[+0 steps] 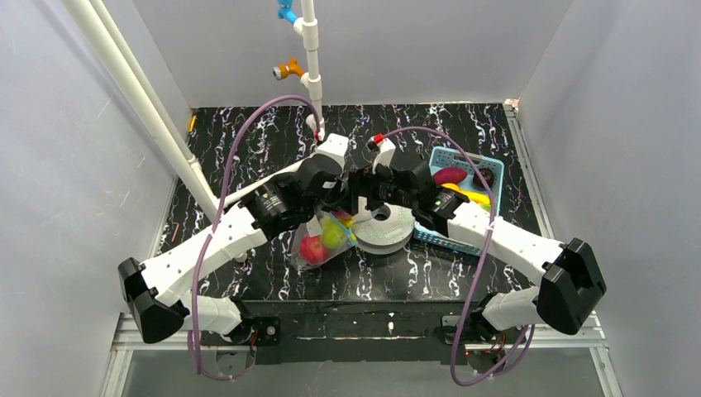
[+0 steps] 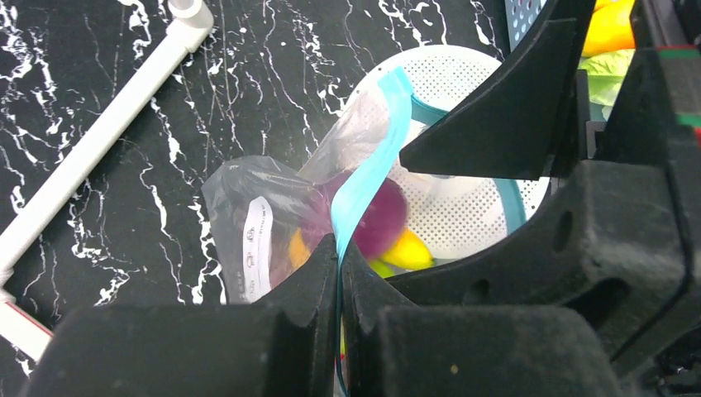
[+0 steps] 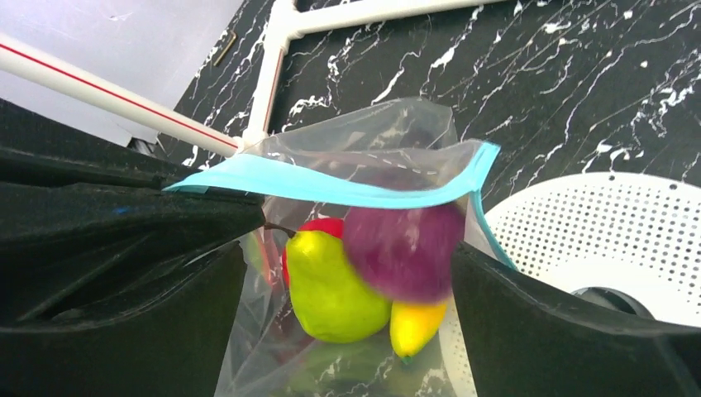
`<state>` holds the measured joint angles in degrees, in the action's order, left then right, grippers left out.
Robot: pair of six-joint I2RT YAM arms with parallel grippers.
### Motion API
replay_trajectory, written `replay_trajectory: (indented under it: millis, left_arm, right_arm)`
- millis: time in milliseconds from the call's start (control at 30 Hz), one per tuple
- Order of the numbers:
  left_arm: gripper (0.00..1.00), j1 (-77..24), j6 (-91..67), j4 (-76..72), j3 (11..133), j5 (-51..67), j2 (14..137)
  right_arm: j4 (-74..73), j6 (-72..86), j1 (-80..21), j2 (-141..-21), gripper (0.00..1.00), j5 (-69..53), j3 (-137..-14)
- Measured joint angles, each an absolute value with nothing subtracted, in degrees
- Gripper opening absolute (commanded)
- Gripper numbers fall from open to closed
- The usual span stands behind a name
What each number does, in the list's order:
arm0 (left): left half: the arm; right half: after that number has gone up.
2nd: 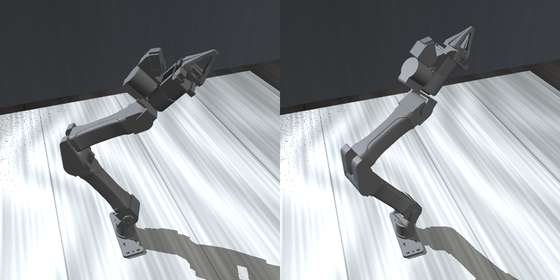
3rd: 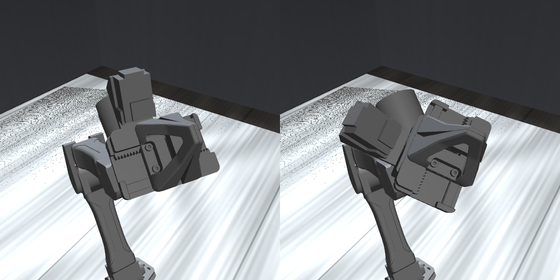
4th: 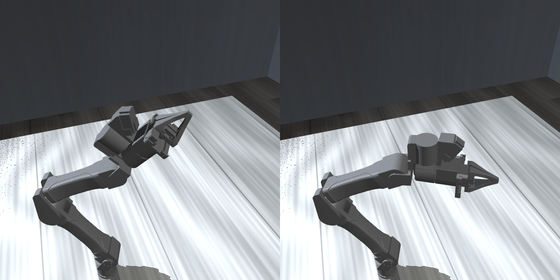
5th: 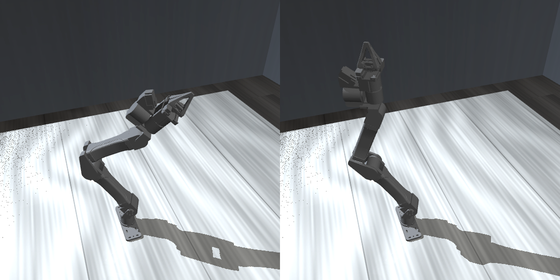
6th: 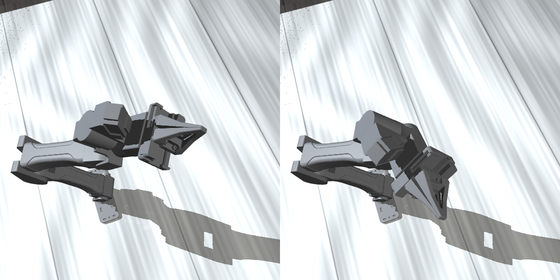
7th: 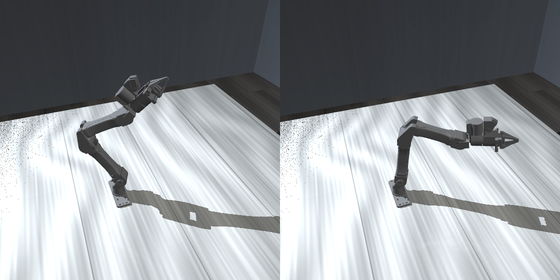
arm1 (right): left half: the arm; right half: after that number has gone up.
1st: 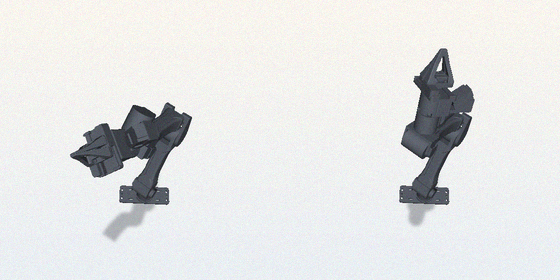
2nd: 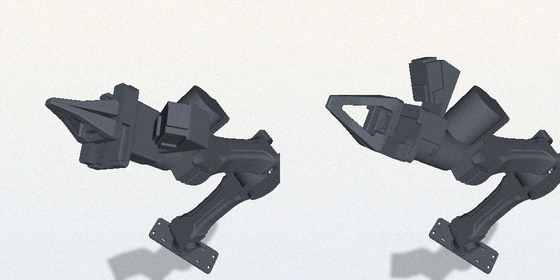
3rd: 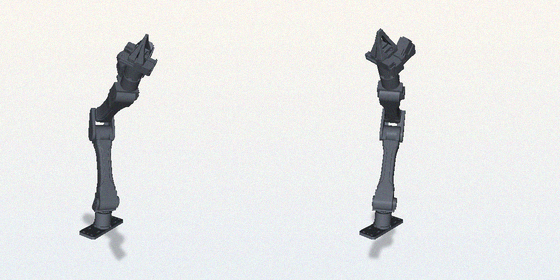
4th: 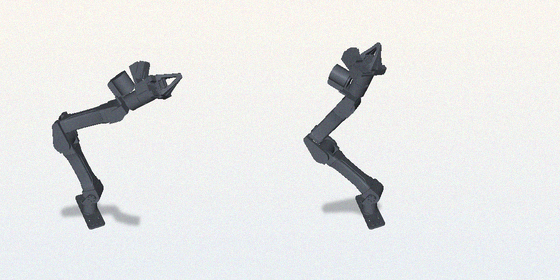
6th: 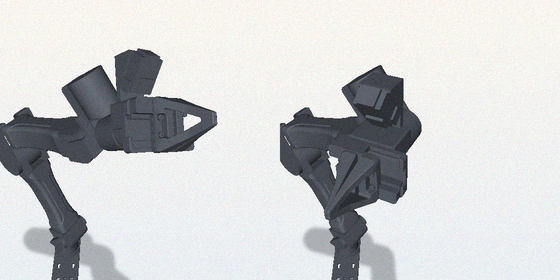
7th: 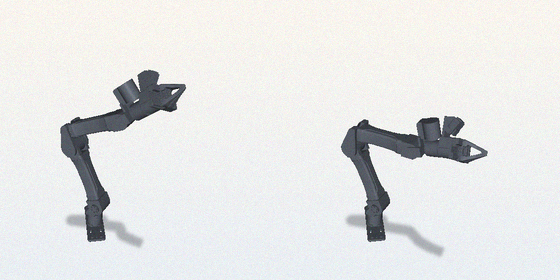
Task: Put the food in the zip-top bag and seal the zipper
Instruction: Place the fake vegetable in the zipper food storage bag, then pick up the fake fruit from the bin.
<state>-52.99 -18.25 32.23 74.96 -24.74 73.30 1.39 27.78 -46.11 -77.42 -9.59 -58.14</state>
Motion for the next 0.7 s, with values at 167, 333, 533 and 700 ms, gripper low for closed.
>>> replay_trajectory:
  millis: [167,333,533,700]
  left_arm:
    - [0.0,-52.99,-18.94,34.18,77.36,-27.7,73.56]
    - [0.0,-52.99,-20.0,36.22,77.65,-31.84,73.8]
    - [0.0,-52.99,-20.69,36.99,76.91,-35.02,73.82]
    - [0.0,-52.99,-20.82,37.15,76.23,-35.64,73.84]
  right_arm:
    - [-0.13,26.1,-46.11,-76.59,0.98,-9.99,-59.13]
    - [-3.97,25.1,-46.11,-73.5,0.98,-9.64,-59.79]
    - [-7.63,22.97,-44.9,-65.39,0.98,-6.65,-61.33]
    - [-8.92,21.6,-40.43,-59.0,0.98,0.49,-61.28]
